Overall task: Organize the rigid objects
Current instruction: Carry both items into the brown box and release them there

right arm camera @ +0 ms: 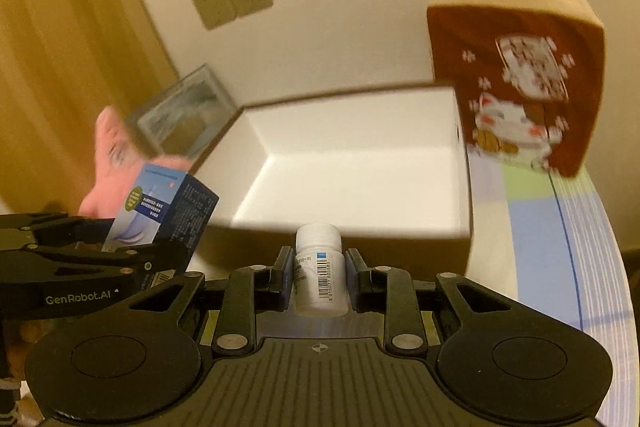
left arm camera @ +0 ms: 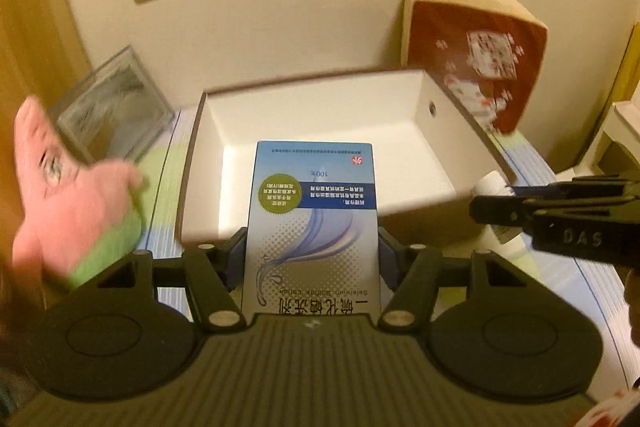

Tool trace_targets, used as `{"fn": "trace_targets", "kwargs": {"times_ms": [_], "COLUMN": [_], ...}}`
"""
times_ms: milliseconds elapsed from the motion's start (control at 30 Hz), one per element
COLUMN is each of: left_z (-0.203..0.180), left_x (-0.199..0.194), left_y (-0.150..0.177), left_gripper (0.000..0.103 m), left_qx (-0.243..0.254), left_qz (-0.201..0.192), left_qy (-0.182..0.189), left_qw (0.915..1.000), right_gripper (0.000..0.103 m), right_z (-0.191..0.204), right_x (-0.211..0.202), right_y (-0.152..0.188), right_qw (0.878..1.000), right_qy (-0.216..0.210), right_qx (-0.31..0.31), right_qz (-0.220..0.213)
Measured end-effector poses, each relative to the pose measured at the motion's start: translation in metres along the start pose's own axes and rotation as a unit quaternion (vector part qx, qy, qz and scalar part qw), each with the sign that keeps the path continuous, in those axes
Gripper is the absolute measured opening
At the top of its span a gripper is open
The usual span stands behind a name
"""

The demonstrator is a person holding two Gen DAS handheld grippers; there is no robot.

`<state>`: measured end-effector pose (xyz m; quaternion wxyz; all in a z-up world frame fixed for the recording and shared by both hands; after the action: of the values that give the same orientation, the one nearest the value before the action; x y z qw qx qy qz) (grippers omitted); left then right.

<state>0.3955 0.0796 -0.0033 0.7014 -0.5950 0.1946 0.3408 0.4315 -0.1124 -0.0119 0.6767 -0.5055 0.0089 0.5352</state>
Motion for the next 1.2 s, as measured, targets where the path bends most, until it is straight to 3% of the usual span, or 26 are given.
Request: {"fn": "trace_targets", "kwargs": {"times_ms": [367, 867, 1200], "left_z": [0.004, -0.02, -0.02], "left_x": [0.082, 0.161, 0.172], "left_y": [-0.066, -0.059, -0.051], "left_gripper": [0.062, 0.062, 0.063], "left_qx": [-0.006, 0.002, 0.0], "left_qz": [0.009, 0.089, 0.108], "left_qy": [0.01, 0.017, 0.041], "left_qw": [0.9999, 0.9959, 0.9933], "right_gripper": [0.027, 0.027, 0.027], "right_z": [-0.031, -0.069, -0.075], "right_x": [0.063, 0.117, 0.121], "right_y": [-0.045, -0.031, -0.029], "right_qw": [0.999, 0.992, 0.991], "right_qy": [0.047, 0.088, 0.091], "right_qx": [0.021, 0.068, 0.078], "right_qz": [-0.008, 0.055, 0.061]}}
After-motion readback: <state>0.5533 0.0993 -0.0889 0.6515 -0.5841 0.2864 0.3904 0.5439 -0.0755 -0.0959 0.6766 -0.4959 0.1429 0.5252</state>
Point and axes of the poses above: each gripper's, at about its wrist camera, not at the fingertips, and x roughly the way its jaws point, z to its left, y to its underside, the point moved 2 cm from there along x, roughly the way its jaws point, and after that the axes turned 12 degrees about -y, right-handed, at the moved point
